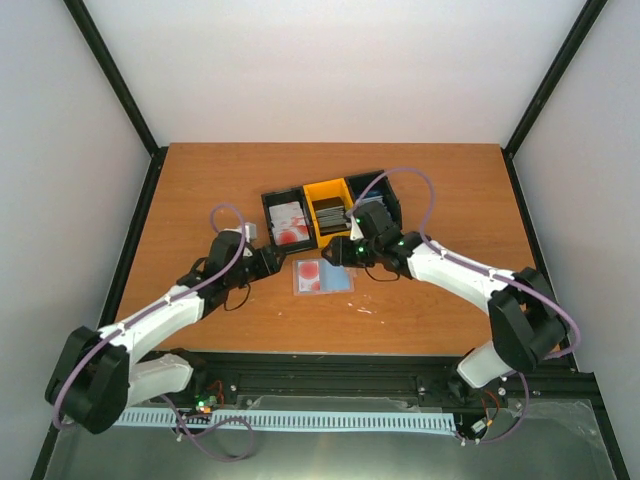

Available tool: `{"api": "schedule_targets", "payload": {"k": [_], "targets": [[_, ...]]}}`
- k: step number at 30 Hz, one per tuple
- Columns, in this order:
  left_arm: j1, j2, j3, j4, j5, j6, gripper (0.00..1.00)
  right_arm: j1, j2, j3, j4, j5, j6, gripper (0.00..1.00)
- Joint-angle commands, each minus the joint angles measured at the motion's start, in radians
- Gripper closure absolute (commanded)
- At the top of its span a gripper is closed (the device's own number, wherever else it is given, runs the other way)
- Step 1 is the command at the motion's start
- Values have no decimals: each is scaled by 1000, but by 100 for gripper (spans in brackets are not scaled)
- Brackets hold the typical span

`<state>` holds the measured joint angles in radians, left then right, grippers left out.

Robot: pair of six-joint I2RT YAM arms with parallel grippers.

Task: Put the credit cards into the card holder
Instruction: Insert the credit card into the card holder.

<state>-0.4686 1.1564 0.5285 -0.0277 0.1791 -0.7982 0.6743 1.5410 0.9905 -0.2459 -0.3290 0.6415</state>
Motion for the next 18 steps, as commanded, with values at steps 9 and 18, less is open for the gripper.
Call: {"api": "schedule_targets", "payload": {"k": [9, 18], "targets": [[0, -158, -115, 53, -63, 13, 0, -2, -60, 23, -299, 357, -47, 34], [74, -78, -72, 45, 112, 114, 1, 88, 162, 257, -469, 482, -60, 32]]}}
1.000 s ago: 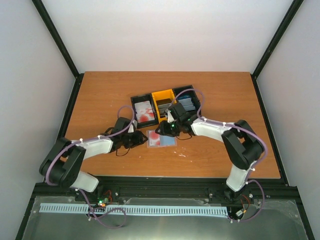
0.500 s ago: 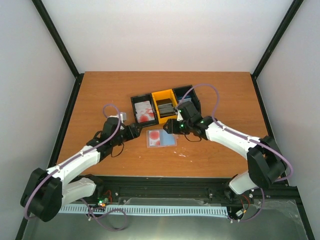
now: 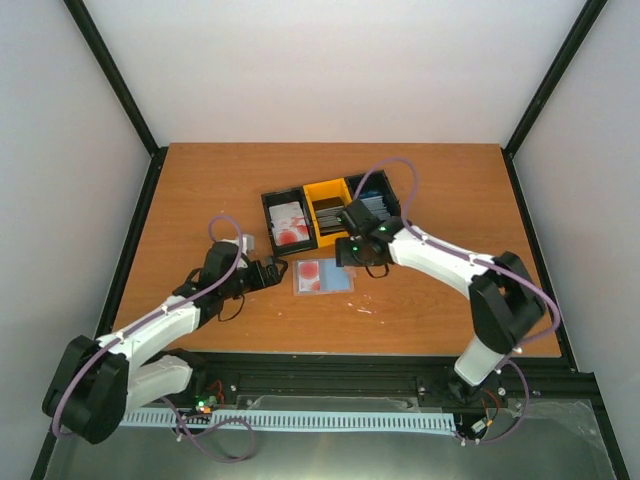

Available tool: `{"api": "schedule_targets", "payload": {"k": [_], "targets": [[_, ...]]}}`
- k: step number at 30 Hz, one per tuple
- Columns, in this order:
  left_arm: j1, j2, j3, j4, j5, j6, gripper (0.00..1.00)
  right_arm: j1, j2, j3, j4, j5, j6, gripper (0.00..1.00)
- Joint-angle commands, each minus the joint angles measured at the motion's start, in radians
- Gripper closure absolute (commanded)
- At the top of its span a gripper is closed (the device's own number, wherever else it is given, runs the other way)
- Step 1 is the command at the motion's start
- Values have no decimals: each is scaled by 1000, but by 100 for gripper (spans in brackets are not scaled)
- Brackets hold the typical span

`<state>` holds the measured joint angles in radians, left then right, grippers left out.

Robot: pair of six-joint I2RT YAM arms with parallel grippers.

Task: Put the credit cards into the card holder
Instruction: Insert the credit card into the card holder, then close the card holder at the center of the board.

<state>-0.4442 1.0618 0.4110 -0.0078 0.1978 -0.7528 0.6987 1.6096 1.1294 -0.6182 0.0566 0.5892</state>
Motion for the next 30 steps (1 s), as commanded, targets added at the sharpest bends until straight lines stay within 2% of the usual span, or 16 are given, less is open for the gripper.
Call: {"api": "schedule_targets", "payload": {"k": [1, 7, 10, 12, 20, 22, 27, 30], "targets": [[70, 20, 38, 37, 123, 72, 3, 81, 127, 155, -119, 114, 4, 32], [110, 125, 48, 77, 316, 102, 18, 110, 207, 237, -166, 196, 69, 32], [110, 208, 77, 56, 390, 67, 28, 99, 232, 240, -177, 196, 69, 32], [111, 229, 72, 57, 421, 26, 30, 88, 239, 226, -165, 169, 68, 31], [108, 327, 108, 37, 408, -69, 27, 12, 200, 94, 30, -81, 26, 27], [107, 361, 110, 42, 399, -100, 27, 10, 212, 105, 17, -70, 1, 26], [104, 458, 147, 51, 393, -123, 26, 11, 240, 134, -58, 69, -32, 25], [101, 515, 182, 56, 410, -130, 27, 12, 256, 130, -56, 63, -59, 25]]}}
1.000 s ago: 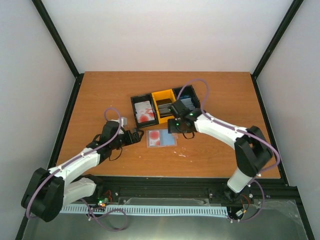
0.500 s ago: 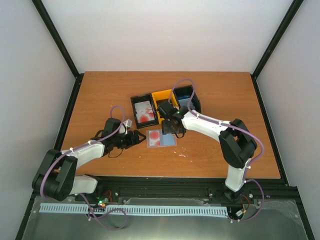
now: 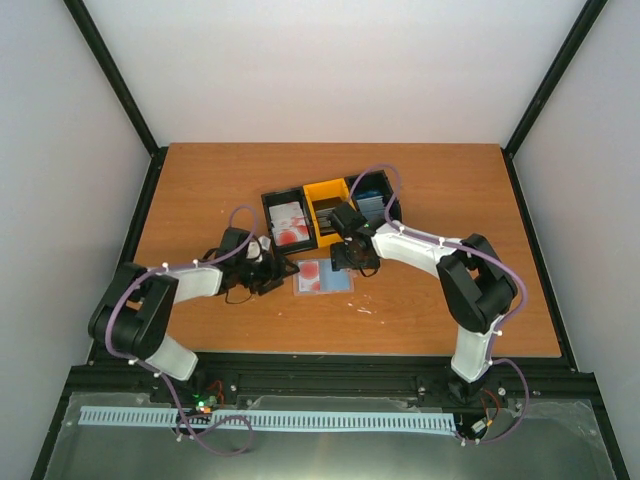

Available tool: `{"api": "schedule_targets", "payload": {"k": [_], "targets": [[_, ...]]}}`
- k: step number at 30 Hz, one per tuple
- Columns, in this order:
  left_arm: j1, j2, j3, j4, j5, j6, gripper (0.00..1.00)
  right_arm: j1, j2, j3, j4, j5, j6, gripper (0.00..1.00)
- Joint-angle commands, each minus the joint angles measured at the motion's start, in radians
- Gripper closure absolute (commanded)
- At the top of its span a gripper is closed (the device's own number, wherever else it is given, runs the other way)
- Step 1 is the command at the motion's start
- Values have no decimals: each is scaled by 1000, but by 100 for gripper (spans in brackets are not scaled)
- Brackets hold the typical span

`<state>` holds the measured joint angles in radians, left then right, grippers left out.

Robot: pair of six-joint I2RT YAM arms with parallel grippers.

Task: Put the credit cards into the card holder
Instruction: Close the card holder at the center of the board.

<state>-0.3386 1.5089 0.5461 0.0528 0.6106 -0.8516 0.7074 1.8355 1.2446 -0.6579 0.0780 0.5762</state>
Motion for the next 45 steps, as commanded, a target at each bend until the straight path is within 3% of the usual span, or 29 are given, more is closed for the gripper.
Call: {"api": "schedule_targets", "payload": {"k": [1, 8, 21, 33, 39, 45], "targets": [[-8, 81, 55, -2, 2, -33, 27, 3, 37, 16, -16, 34, -53, 25], [-10, 123, 80, 44, 67, -37, 29, 3, 57, 2, 7, -12, -73, 25], [-12, 168, 101, 96, 189, -36, 30, -73, 11, -143, 200, -288, -50, 22], [-51, 98, 131, 215, 262, -7, 30, -79, -24, -207, 306, -469, -5, 21], [-84, 100, 167, 196, 224, 6, 30, -79, -45, -216, 281, -434, -9, 21], [-97, 83, 221, 28, 105, 77, 35, -72, -85, -203, 163, -209, -75, 22]]}}
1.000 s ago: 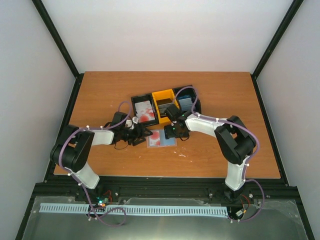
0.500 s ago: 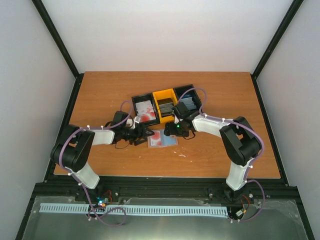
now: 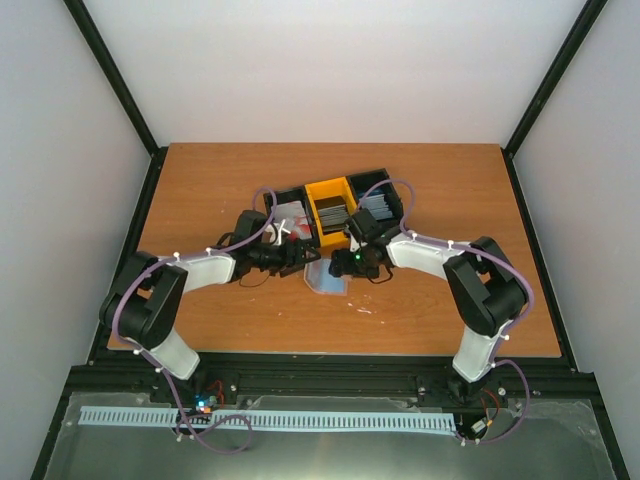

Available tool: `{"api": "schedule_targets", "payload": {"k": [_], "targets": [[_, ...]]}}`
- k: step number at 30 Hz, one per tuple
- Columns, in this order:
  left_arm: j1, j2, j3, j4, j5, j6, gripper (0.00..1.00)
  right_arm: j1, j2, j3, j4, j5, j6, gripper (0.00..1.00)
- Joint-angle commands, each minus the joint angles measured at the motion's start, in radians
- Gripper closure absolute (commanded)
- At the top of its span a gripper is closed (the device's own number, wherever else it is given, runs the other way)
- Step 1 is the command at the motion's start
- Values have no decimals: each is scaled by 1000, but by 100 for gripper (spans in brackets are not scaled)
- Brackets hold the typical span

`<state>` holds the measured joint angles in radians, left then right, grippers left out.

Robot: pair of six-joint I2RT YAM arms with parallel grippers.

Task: Put the credit cards into the card holder
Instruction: Close the card holder at the center of the board.

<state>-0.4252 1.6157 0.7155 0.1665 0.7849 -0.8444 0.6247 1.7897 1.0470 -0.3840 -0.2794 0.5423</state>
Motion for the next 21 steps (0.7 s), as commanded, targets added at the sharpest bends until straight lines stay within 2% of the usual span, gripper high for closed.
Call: {"api": "schedule_targets", "payload": {"k": [1, 7, 13, 21], "targets": [[-10, -20, 51, -84, -60, 70, 36, 14, -42, -6, -124, 165, -47, 22], [-16, 12, 58, -45, 6, 64, 41, 68, -8, 45, -189, 249, -61, 22], [-17, 5, 72, -65, 8, 74, 42, 81, -14, 69, -214, 311, -40, 23], [-23, 11, 75, -63, 17, 77, 42, 82, -41, 65, -275, 487, 19, 35]]}}
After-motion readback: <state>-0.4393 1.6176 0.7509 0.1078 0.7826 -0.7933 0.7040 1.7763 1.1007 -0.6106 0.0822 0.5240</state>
